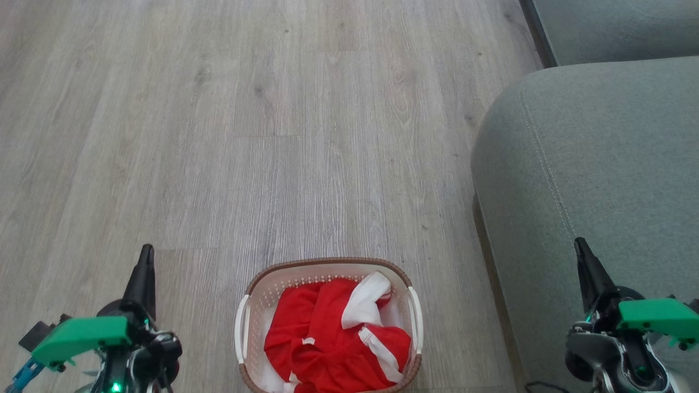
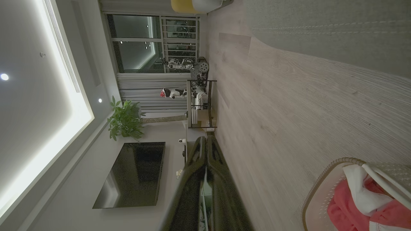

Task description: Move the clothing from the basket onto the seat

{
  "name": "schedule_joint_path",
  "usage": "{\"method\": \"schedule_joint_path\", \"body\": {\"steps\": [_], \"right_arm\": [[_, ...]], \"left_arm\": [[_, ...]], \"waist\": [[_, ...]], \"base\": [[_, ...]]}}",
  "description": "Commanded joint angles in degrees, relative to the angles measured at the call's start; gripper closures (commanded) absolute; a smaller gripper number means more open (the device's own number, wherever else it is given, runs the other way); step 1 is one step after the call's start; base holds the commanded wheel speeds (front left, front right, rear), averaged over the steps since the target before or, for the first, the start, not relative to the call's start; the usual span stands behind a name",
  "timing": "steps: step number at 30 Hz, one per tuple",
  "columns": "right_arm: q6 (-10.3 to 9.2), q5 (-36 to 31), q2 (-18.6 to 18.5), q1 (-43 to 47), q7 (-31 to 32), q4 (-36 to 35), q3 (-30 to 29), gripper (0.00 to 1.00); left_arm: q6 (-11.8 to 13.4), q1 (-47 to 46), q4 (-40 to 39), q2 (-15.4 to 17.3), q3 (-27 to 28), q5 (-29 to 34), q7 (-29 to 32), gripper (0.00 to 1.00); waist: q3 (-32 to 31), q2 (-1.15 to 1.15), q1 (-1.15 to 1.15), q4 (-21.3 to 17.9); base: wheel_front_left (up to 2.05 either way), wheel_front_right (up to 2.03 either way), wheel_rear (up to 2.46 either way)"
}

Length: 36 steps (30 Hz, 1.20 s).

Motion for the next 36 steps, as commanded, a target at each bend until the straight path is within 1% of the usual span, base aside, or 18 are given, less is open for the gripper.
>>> {"method": "schedule_joint_path", "body": {"steps": [1, 6, 7, 12, 25, 30, 36], "right_arm": [[-0.01, 0.4, -0.2, -3.2, 0.2, -2.3, 1.0, 1.00], [-0.01, 0.4, -0.2, -3.2, 0.2, -2.3, 1.0, 1.00], [0.00, 0.0, 0.0, 0.0, 0.0, 0.1, 0.0, 0.00], [0.00, 0.0, 0.2, 1.2, -0.2, 2.9, 0.5, 0.00], [0.00, -2.1, 0.1, 1.1, -2.4, 2.3, 2.5, 0.00], [0.00, -4.3, 0.1, 1.0, -3.2, 1.7, 2.9, 0.00], [0.00, -8.2, 0.1, 1.0, -4.2, 0.6, 3.5, 0.00]], "left_arm": [[-0.4, -2.8, -2.0, 0.5, 2.0, -0.2, 0.4, 1.00], [-0.4, -2.8, -2.0, 0.5, 2.0, -0.2, 0.4, 1.00], [0.0, 0.0, 0.1, 0.0, 0.0, 0.0, 0.0, 0.00], [0.1, 1.5, 2.8, -0.4, -0.3, 0.1, -0.2, 0.00], [0.5, 2.6, 0.6, -0.3, -1.0, 1.8, -2.4, 0.00], [1.0, 2.9, -0.7, -0.2, -1.2, 3.9, -3.2, 0.00], [1.9, 3.1, -3.0, -0.2, -1.4, 8.0, -4.3, 0.00]], "waist": [[0.0, 0.00, 0.00, 0.0], [0.0, 0.00, 0.00, 0.0], [0.0, 0.00, 0.00, 0.0], [0.0, 0.00, 0.00, 0.0], [-0.4, 0.00, 0.00, 0.0], [-0.6, 0.00, 0.00, 0.0], [-0.7, 0.00, 0.00, 0.0]], "base": [[0.00, 0.00, 0.00], [0.00, 0.00, 0.00], [0.00, 0.00, 0.00], [0.00, 0.00, 0.00], [0.00, 0.00, 0.00], [0.00, 0.00, 0.00], [0.00, 0.00, 0.00]]}}
